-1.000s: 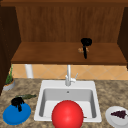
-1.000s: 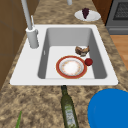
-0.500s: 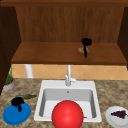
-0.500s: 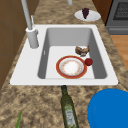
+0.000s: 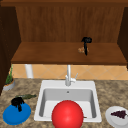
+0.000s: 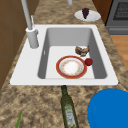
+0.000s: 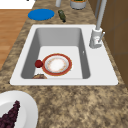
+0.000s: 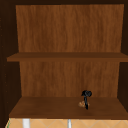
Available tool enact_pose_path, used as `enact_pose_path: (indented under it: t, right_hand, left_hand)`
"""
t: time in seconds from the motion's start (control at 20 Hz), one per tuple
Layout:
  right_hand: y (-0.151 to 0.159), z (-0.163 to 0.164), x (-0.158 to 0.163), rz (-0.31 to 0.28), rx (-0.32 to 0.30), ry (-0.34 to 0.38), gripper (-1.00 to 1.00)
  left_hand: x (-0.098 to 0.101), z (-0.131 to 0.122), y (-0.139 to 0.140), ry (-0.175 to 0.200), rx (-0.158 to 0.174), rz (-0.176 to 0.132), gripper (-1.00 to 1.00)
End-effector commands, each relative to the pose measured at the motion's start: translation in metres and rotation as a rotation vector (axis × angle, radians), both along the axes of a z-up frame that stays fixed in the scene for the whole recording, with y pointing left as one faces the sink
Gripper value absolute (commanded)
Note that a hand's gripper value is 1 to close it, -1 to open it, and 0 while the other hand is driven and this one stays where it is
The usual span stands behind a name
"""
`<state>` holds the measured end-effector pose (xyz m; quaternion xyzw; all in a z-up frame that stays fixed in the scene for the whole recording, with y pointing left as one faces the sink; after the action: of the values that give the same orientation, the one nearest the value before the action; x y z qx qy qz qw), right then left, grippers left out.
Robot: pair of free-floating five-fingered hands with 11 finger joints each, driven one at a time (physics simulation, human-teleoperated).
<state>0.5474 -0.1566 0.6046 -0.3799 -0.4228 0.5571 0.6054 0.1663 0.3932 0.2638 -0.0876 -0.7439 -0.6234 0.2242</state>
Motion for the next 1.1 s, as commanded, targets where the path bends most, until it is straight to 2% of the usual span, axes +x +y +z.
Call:
enact_pose_path:
  t: [0.0, 0.05, 0.25, 0.35, 0.5, 0.6, 0.85, 1.0, 1.05]
  right_hand:
    - [-0.003, -0.006, 0.021, 0.000, 0.000, 0.090, -1.00]
    - [0.000, -0.008, 0.021, 0.002, 0.001, 0.143, -1.00]
    - [-0.001, -0.011, 0.033, 0.018, -0.001, 0.254, -1.00]
    - [0.006, -0.017, 0.020, 0.008, -0.021, 0.287, -1.00]
    - [0.006, -0.015, 0.026, 0.019, -0.042, 0.384, -1.00]
    - [0.004, -0.016, 0.037, 0.018, -0.047, 0.385, -1.00]
    - [0.011, -0.021, 0.034, 0.014, -0.072, 0.361, -1.00]
    - [0.025, -0.024, 0.036, -0.009, -0.131, 0.363, -1.00]
    - [0.028, -0.023, 0.035, -0.011, -0.153, 0.367, 1.00]
  left_hand:
    - [0.000, 0.000, 0.000, 0.000, 0.000, 0.000, 0.00]
    - [0.000, 0.000, 0.000, 0.000, 0.000, 0.000, 0.00]
    - [0.000, 0.000, 0.000, 0.000, 0.000, 0.000, 0.00]
    - [0.000, 0.000, 0.000, 0.000, 0.000, 0.000, 0.00]
    - [0.000, 0.000, 0.000, 0.000, 0.000, 0.000, 0.00]
    - [0.000, 0.000, 0.000, 0.000, 0.000, 0.000, 0.00]
    - [0.000, 0.000, 0.000, 0.000, 0.000, 0.000, 0.00]
    - [0.000, 0.000, 0.000, 0.000, 0.000, 0.000, 0.00]
    - [0.000, 0.000, 0.000, 0.000, 0.000, 0.000, 0.00]
